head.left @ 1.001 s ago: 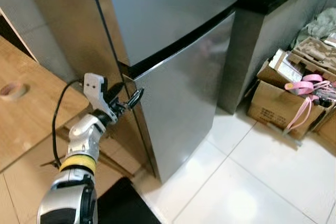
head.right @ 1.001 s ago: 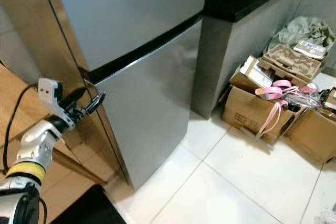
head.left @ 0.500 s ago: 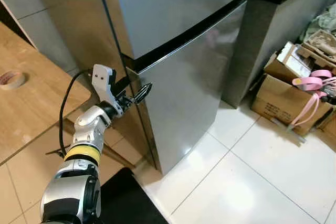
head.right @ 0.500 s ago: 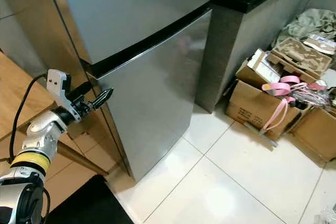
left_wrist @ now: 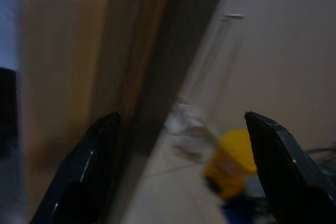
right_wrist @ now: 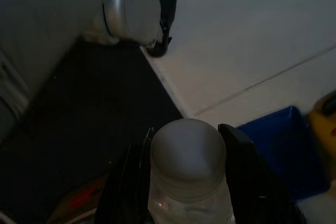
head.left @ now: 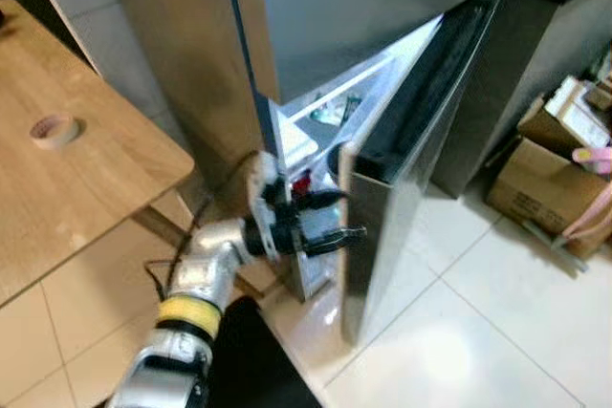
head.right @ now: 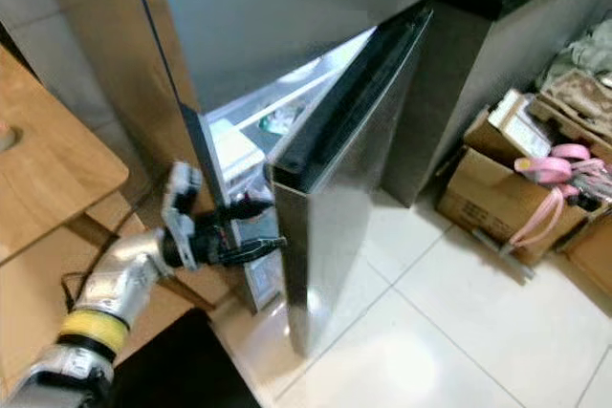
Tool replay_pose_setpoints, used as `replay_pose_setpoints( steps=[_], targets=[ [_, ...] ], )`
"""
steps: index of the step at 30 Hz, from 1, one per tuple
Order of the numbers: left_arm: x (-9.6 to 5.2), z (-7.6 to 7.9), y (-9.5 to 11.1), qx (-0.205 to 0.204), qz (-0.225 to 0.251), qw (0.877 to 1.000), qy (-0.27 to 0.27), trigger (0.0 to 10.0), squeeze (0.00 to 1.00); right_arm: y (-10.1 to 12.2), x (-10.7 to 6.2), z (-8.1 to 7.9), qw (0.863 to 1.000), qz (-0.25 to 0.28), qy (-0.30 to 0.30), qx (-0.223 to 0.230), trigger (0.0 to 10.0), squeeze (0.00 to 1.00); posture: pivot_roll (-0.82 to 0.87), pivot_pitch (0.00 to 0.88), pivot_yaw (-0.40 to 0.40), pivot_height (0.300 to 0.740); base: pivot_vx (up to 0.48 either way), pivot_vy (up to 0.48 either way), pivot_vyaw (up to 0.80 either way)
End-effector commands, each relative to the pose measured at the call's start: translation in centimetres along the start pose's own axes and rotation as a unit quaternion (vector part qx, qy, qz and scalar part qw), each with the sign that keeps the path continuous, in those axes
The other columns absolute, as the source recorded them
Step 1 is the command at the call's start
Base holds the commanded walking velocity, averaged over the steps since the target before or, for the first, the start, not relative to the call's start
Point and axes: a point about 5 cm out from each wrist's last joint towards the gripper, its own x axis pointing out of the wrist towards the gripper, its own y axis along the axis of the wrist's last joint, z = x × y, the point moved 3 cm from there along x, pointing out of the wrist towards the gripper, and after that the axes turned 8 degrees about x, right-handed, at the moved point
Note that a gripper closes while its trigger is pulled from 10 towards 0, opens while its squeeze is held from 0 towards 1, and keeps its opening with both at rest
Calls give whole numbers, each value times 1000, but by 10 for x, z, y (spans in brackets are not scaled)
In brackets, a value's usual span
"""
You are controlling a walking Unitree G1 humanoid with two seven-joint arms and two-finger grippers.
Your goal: Restocking fridge
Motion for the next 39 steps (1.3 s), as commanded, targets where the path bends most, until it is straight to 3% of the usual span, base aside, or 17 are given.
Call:
replay_pose_setpoints(
  steps=[1, 7, 12, 14, 15, 17, 20, 21, 23, 24, 26, 28, 31, 32, 34, 36, 39],
  targets=[
    [11, 14, 0, -20, 16, 999, -35, 10000, 0, -9, 0, -5, 1000, -14, 4, 6, 10000, 0, -118, 117, 50, 740, 0, 0, 0],
    [15, 55, -22, -90, 11, 992, -85, 10000, 0, -1, 3, -11, 1000, -8, 9, 7, 10000, 0, -108, 88, 51, 740, 0, 0, 0],
    [-35, 45, -80, -158, -40, 984, 73, 10000, 0, 13, 7, -21, 1000, 12, 23, 16, 10000, 0, -96, 57, 52, 740, 0, 0, 0],
    [-35, 45, -80, -158, -40, 984, 73, 10000, 0, 13, 7, -21, 1000, 12, 23, 16, 10000, 0, -96, 57, 52, 740, 0, 0, 0],
    [-69, 42, -107, -193, -67, 962, 180, 10000, 0, 24, 8, -24, 999, 30, 30, 13, 10000, 0, -88, 41, 51, 740, 0, 0, 0],
    [-83, 43, -118, -204, -82, 950, 220, 10000, 0, 29, 8, -26, 999, 37, 34, 9, 10000, 0, -88, 41, 51, 740, 0, 0, 0],
    [-130, 54, -152, -247, -135, 890, 360, 10000, 0, 65, 9, -35, 994, 90, 59, -14, 10000, 0, -91, 21, 50, 740, 0, 0, 0],
    [-130, 54, -152, -247, -135, 890, 360, 10000, 0, 65, 9, -35, 994, 90, 59, -14, 10000, 0, -91, 21, 50, 740, 0, 0, 0],
    [-158, 69, -171, -274, -172, 842, 431, 10000, 0, 94, 7, -45, 986, 134, 89, -32, 10000, 0, -92, 8, 51, 740, 0, 0, 0],
    [-158, 69, -171, -274, -172, 842, 431, 10000, 0, 94, 7, -45, 986, 134, 89, -32, 10000, 0, -92, 8, 51, 740, 0, 0, 0],
    [-179, 87, -186, -300, -200, 797, 485, 10000, 0, 131, 0, -63, 968, 185, 149, -77, 10000, 0, -92, 0, 50, 740, 0, 0, 0],
    [-179, 87, -186, -300, -200, 797, 485, 10000, 0, 131, 0, -63, 968, 185, 149, -77, 10000, 0, -92, 0, 50, 740, 0, 0, 0],
    [-203, 107, -201, -310, -234, 736, 555, 10000, 0, 191, -24, -91, 922, 272, 256, -102, 10000, 0, -85, 0, 36, 740, 0, 0, 0],
    [-203, 107, -201, -310, -234, 736, 555, 10000, 0, 191, -24, -91, 922, 272, 256, -102, 10000, 0, -85, 0, 36, 740, 0, 0, 0],
    [-217, 120, -209, -311, -265, 695, 592, 10000, 0, 224, -43, -102, 890, 321, 302, -115, 10000, 0, -82, 0, 30, 740, 0, 0, 0],
    [-227, 134, -214, -317, -289, 664, 612, 10000, 0, 252, -58, -104, 872, 366, 290, -149, 10000, 0, -84, 0, 30, 740, 0, 0, 0],
    [-233, 145, -219, -318, -314, 645, 620, 10000, 0, 283, -71, -92, 867, 418, 218, -161, 10000, 0, -83, 0, 30, 740, 0, 0, 0]
  ],
)
